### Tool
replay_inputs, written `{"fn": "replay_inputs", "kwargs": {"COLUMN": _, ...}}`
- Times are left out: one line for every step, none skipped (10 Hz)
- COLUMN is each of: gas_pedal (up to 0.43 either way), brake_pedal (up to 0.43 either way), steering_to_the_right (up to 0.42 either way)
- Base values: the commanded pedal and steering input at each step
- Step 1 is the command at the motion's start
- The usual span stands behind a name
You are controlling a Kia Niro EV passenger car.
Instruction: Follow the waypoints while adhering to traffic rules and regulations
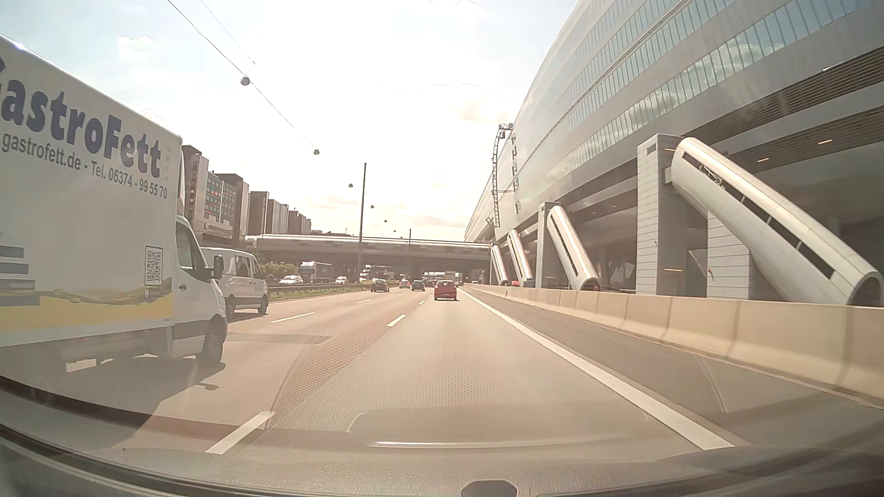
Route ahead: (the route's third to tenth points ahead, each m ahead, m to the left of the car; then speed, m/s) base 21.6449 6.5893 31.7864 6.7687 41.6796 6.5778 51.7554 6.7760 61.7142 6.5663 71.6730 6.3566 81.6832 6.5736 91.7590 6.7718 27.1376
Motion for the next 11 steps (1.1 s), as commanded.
{"fn": "replay_inputs", "kwargs": {"gas_pedal": 0.189, "brake_pedal": 0.0, "steering_to_the_right": 0.001}}
{"fn": "replay_inputs", "kwargs": {"gas_pedal": 0.189, "brake_pedal": 0.0, "steering_to_the_right": 0.001}}
{"fn": "replay_inputs", "kwargs": {"gas_pedal": 0.189, "brake_pedal": 0.0, "steering_to_the_right": 0.001}}
{"fn": "replay_inputs", "kwargs": {"gas_pedal": 0.189, "brake_pedal": 0.0, "steering_to_the_right": 0.001}}
{"fn": "replay_inputs", "kwargs": {"gas_pedal": 0.189, "brake_pedal": 0.0, "steering_to_the_right": 0.001}}
{"fn": "replay_inputs", "kwargs": {"gas_pedal": 0.189, "brake_pedal": 0.0, "steering_to_the_right": 0.001}}
{"fn": "replay_inputs", "kwargs": {"gas_pedal": 0.189, "brake_pedal": 0.0, "steering_to_the_right": 0.0}}
{"fn": "replay_inputs", "kwargs": {"gas_pedal": 0.189, "brake_pedal": 0.0, "steering_to_the_right": 0.0}}
{"fn": "replay_inputs", "kwargs": {"gas_pedal": 0.189, "brake_pedal": 0.0, "steering_to_the_right": 0.0}}
{"fn": "replay_inputs", "kwargs": {"gas_pedal": 0.189, "brake_pedal": 0.0, "steering_to_the_right": 0.001}}
{"fn": "replay_inputs", "kwargs": {"gas_pedal": 0.189, "brake_pedal": 0.0, "steering_to_the_right": 0.001}}
